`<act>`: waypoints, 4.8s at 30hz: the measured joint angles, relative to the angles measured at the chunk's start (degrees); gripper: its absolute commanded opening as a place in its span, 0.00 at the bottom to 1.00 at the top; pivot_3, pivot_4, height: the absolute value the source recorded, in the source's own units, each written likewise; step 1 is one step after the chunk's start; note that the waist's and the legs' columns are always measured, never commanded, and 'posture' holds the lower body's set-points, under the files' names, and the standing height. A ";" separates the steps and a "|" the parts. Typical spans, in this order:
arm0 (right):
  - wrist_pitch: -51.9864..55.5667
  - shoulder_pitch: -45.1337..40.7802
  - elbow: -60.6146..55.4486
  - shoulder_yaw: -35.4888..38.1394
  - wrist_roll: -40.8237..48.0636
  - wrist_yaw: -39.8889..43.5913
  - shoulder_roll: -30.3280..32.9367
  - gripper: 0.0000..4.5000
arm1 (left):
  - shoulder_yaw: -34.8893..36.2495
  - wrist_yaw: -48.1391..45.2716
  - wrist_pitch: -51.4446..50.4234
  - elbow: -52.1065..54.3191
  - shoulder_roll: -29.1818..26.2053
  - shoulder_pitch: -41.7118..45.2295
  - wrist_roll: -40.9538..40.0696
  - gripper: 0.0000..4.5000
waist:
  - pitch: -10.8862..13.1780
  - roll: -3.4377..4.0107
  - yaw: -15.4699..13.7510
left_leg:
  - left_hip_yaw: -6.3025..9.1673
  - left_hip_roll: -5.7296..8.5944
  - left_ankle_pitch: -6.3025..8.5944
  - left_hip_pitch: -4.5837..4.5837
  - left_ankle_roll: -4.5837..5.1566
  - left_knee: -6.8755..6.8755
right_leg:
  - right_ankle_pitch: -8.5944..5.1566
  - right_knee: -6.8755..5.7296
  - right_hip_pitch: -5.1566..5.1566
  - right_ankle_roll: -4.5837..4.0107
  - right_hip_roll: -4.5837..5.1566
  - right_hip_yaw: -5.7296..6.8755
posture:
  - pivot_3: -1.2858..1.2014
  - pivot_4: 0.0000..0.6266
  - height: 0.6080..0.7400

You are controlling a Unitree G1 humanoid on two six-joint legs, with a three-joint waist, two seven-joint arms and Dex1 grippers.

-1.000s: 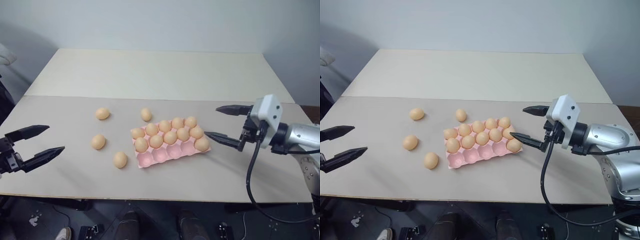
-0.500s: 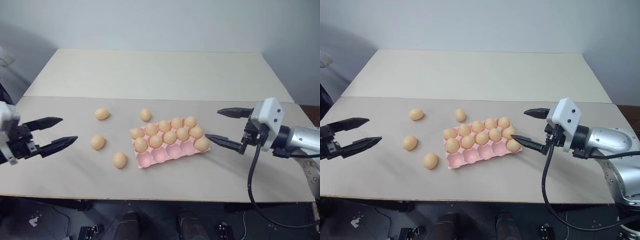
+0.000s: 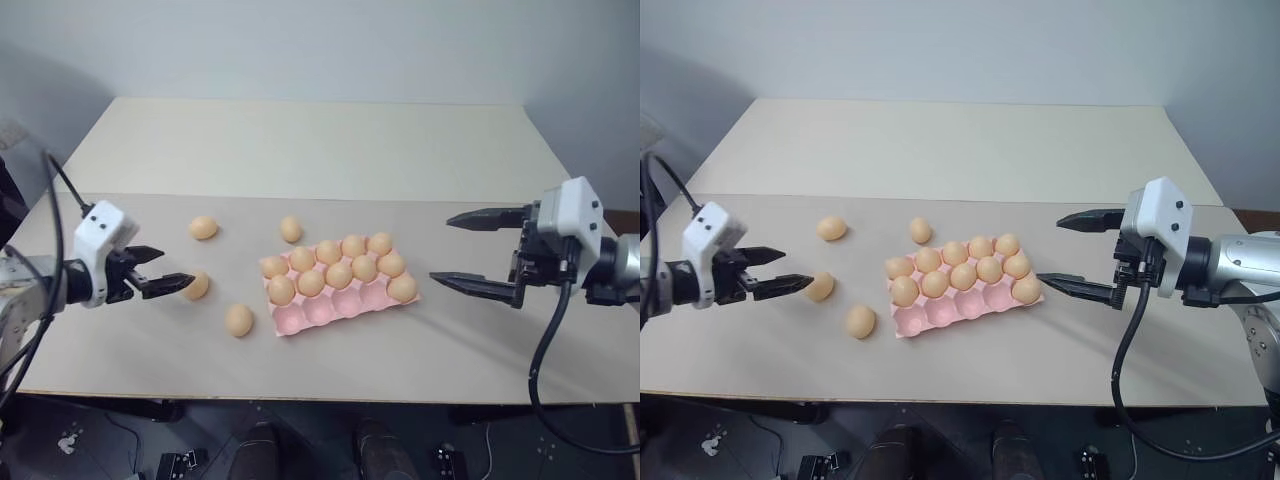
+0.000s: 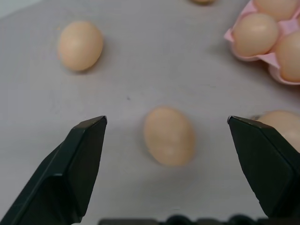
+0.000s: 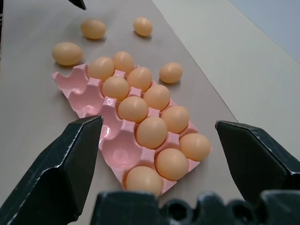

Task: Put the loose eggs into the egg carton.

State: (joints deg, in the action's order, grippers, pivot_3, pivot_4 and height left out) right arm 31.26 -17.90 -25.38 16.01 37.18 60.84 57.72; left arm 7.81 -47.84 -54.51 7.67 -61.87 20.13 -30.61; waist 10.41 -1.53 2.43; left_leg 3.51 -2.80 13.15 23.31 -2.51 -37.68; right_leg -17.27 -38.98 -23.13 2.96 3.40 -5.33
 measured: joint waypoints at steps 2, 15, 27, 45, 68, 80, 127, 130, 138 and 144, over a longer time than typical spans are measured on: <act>0.00 0.05 -0.06 0.11 0.01 -0.29 -0.02 1.00 | -3.47 1.60 -2.08 -1.88 2.28 3.77 1.58 1.00 | 0.00 0.00 -0.17 | 0.01 0.01 0.00 0.00 0.00 -0.02 | 0.00 -0.01 0.01 0.00 0.00 0.01 | 0.52 0.24 1.00; 0.11 0.49 -2.74 0.37 0.16 -3.82 -0.46 1.00 | -13.53 2.70 -4.48 -11.70 7.57 12.01 8.59 0.69 | 0.00 -0.01 0.05 | 0.04 0.01 0.00 0.00 0.01 -0.05 | 0.00 -0.05 0.00 0.00 -0.01 0.01 | 0.52 0.24 1.00; 0.14 -1.32 -1.32 0.06 0.12 -4.68 -1.73 1.00 | -8.88 0.09 -1.83 -9.64 5.53 10.00 8.93 0.48 | 0.00 -0.01 0.14 | 0.04 0.00 0.00 0.01 0.01 -0.05 | 0.00 -0.05 -0.02 0.00 -0.01 0.01 | 0.52 0.24 1.00; -3.02 0.65 2.73 0.62 1.44 6.30 -1.35 1.00 | -8.73 -27.30 19.74 4.67 8.40 12.03 -0.59 0.48 | 0.00 -0.01 -0.34 | 0.00 0.01 0.01 0.00 0.02 -0.10 | 0.00 -0.01 0.06 0.00 0.00 0.02 | 0.52 0.24 1.00; -3.10 10.53 0.86 9.67 4.61 11.25 2.09 1.00 | -29.75 -29.40 27.73 2.42 17.45 16.98 17.85 0.63 | 0.00 -0.01 -0.30 | 0.01 0.02 0.04 -0.03 0.09 -0.18 | 0.00 -0.01 0.12 0.01 -0.02 -0.03 | 0.52 0.24 1.00; -3.10 10.01 0.09 9.75 4.78 10.11 1.94 1.00 | -23.53 -28.43 22.31 4.29 14.33 16.99 14.54 1.00 | 0.00 -0.01 -0.09 | 0.01 0.02 0.04 -0.04 0.10 -0.17 | 0.00 -0.01 0.12 0.01 -0.02 -0.02 | 0.52 0.24 1.00; -8.53 -1.19 9.41 -1.93 -1.58 5.62 -4.84 1.00 | 14.15 -4.15 19.06 -7.00 7.92 -2.51 3.26 1.00 | 0.02 0.04 -0.09 | 0.06 -0.02 0.10 -0.42 0.13 -0.04 | -0.01 0.15 0.52 0.01 -0.01 0.10 | 0.52 0.24 1.00; -8.43 -0.88 8.47 -1.64 -1.48 4.96 -4.82 1.00 | 6.27 -3.77 22.62 -19.06 9.12 7.06 8.60 1.00 | 0.02 0.03 0.07 | 0.06 -0.01 0.11 -0.37 0.13 -0.05 | 0.00 0.15 0.50 0.01 0.00 0.09 | 0.52 0.24 1.00; -7.78 2.47 4.54 0.58 -0.18 2.52 -4.90 1.00 | -5.19 -10.09 39.79 -53.19 15.56 29.32 19.62 1.00 | 0.02 0.02 -0.11 | 0.12 0.05 0.10 -0.17 0.13 -0.12 | 0.00 0.08 0.34 0.01 0.02 0.17 | 0.52 0.24 1.00; -6.86 4.94 2.01 3.20 0.67 1.15 -4.82 1.00 | -7.93 -10.69 48.21 -69.86 18.07 36.10 25.74 1.00 | 0.02 0.00 0.10 | 0.16 0.05 0.09 -0.07 0.14 -0.13 | 0.00 0.01 0.21 0.01 0.00 0.17 | 0.52 0.24 1.00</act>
State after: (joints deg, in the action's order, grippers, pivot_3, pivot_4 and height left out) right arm 24.40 -12.96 -23.37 19.21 37.86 61.98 52.89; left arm -0.12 -58.54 -6.30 -62.19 -43.80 56.23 -4.87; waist 10.44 -1.52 2.53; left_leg 3.66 -2.75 13.24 23.24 -2.37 -37.81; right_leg -17.27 -38.97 -22.92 2.97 3.40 -5.16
